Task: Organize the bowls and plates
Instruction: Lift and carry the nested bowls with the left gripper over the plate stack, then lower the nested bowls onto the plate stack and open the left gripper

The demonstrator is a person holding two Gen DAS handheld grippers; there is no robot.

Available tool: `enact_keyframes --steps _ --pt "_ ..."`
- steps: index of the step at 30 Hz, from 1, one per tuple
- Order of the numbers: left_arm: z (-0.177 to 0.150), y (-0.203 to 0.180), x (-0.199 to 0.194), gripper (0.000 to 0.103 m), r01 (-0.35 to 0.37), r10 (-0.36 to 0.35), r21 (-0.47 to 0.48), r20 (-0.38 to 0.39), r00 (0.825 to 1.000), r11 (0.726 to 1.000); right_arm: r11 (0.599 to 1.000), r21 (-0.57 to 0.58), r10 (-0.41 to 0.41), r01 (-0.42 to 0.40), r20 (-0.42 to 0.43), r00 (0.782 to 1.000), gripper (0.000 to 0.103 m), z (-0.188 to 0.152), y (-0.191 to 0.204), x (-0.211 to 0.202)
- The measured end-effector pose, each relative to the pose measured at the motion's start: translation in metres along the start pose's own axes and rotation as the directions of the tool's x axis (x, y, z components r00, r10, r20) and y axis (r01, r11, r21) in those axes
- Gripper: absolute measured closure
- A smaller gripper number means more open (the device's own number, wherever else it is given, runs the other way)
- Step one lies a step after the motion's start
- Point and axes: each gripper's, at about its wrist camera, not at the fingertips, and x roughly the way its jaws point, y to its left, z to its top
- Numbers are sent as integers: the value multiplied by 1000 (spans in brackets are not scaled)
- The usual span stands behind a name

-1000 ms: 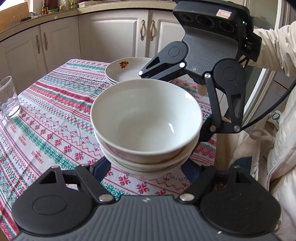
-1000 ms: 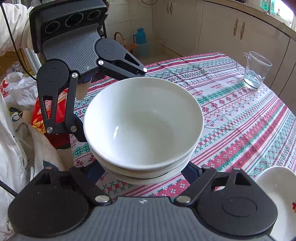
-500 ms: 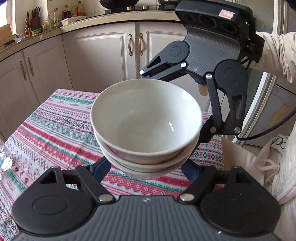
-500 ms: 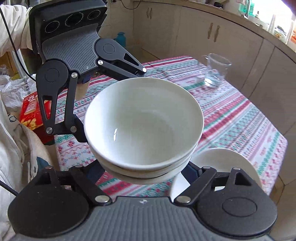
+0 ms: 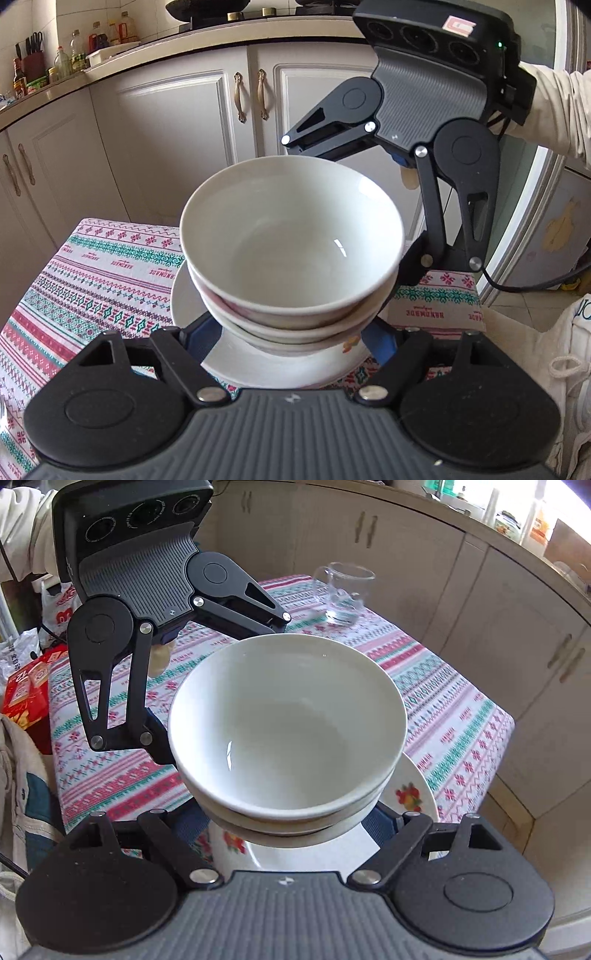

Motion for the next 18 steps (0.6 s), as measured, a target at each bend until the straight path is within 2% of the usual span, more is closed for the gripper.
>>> enact_keyframes --steps 8,18 --pt "5 9 25 22 25 -25 -3 -18 1000 1000 999 44 -2 3 -14 1000 12 -17 -24 8" --pt "7 17 34 22 37 -38 -22 -29 999 999 997 74 20 -19 -15 1000 13 -24 -35 15"
